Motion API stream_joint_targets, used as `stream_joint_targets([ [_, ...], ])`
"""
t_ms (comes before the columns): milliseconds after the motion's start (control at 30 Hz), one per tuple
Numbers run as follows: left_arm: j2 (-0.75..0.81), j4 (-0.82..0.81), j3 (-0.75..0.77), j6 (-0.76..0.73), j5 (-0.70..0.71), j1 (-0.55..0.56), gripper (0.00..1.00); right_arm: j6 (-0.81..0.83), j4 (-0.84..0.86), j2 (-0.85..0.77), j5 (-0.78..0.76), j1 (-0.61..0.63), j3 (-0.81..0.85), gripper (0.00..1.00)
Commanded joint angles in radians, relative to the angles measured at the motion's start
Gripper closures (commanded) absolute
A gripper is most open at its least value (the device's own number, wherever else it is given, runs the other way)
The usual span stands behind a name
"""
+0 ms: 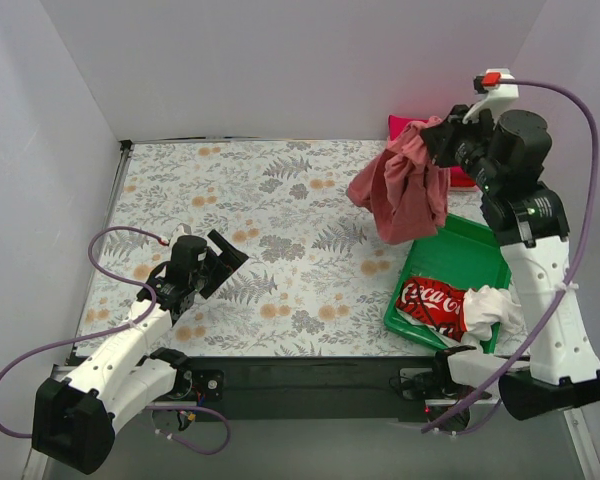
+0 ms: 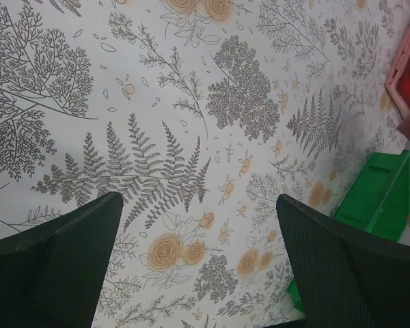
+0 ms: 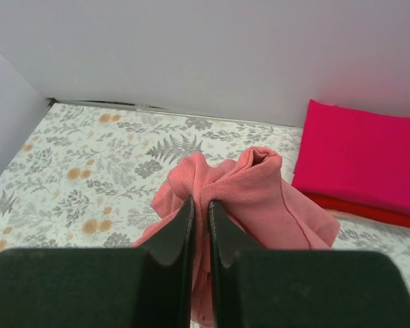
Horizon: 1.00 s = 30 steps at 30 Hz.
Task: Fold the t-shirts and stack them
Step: Move the tshirt to the center of the board
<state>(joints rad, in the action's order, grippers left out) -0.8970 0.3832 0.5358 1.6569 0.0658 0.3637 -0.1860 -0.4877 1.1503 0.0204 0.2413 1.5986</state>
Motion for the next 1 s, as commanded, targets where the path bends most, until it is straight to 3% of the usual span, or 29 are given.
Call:
stream_joint_targets([
  [0,0.006,0.005,-0.002,-0.005,0.022,0.004,0.05,0.023,0.118,0.067,0.17,0.013,0.08,0.99],
  [167,0.01,0.01,0.0,-0.003,0.025,0.004,0.05,0.066,0.113,0.178,0.196,0.09,0.084,0.99],
  [467,-0.003,0.016,0.004,-0.003,0.019,0.004,0.05,0.321,0.034,0.319,0.391,0.297,0.087,0.99],
  [667,0.01,0.055,-0.008,0.006,0.016,0.004,0.05,0.338,0.05,0.382,0.374,0.326,-0.121,0.99],
  [700,0.007,0.056,-0.02,0.013,0.0,0.004,0.05,0.315,0.063,0.376,0.359,0.328,-0.191,0.96],
  [767,-0.002,0.059,-0.04,0.011,-0.021,0.003,0.05,0.269,0.119,0.359,0.316,0.328,-0.354,0.79],
  [900,-0.02,0.045,-0.062,0.006,-0.064,0.003,0.05,0.194,0.162,0.304,0.195,0.326,-0.489,0.45],
  [967,-0.029,0.03,-0.08,0.009,-0.101,0.006,0.05,0.151,0.173,0.246,0.111,0.328,-0.563,0.39],
])
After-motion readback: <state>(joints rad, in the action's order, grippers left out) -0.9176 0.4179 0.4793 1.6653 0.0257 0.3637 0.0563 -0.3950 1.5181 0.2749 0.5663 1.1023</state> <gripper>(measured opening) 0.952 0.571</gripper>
